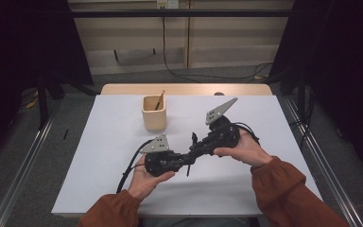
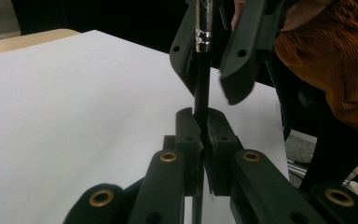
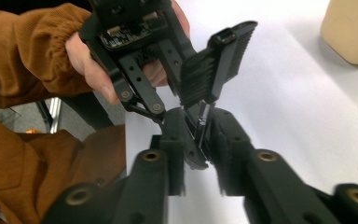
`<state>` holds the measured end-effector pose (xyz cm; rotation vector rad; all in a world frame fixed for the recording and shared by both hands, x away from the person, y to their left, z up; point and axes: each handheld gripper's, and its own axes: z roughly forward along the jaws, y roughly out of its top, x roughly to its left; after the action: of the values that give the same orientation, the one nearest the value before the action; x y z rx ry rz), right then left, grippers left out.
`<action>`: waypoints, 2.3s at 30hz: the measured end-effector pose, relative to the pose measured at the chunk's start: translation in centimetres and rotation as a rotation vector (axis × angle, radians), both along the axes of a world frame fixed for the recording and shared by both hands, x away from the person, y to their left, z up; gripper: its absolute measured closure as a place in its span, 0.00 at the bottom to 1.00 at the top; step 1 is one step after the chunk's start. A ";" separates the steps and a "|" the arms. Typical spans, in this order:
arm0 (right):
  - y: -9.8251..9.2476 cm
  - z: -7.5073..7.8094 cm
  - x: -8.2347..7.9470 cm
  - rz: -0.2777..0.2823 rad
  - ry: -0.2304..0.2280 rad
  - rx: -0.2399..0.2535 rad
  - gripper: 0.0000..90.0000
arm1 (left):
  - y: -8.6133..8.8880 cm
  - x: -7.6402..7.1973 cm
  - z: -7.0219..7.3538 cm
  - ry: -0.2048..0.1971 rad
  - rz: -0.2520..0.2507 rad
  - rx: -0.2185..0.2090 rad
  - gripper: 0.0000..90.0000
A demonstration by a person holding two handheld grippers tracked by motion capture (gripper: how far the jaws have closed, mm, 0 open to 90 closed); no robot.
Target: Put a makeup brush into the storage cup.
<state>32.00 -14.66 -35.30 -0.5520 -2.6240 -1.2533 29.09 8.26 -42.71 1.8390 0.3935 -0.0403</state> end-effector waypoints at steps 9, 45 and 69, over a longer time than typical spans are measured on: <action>0.0 -0.1 -0.2 -0.029 -0.033 0.015 0.49 | 0.1 0.0 -0.1 -0.003 0.016 0.000 0.95; -4.2 -1.1 -0.9 -0.225 -0.104 0.188 0.05 | 2.1 0.1 0.4 -0.019 0.064 0.017 0.95; -8.6 -3.4 -2.8 -0.412 -0.186 0.207 0.05 | 4.8 0.8 1.3 -0.028 0.144 -0.006 0.95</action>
<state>29.20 -23.30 -38.73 -1.0194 -2.5592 -1.7478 29.87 13.03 -41.38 1.7989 0.5039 0.0829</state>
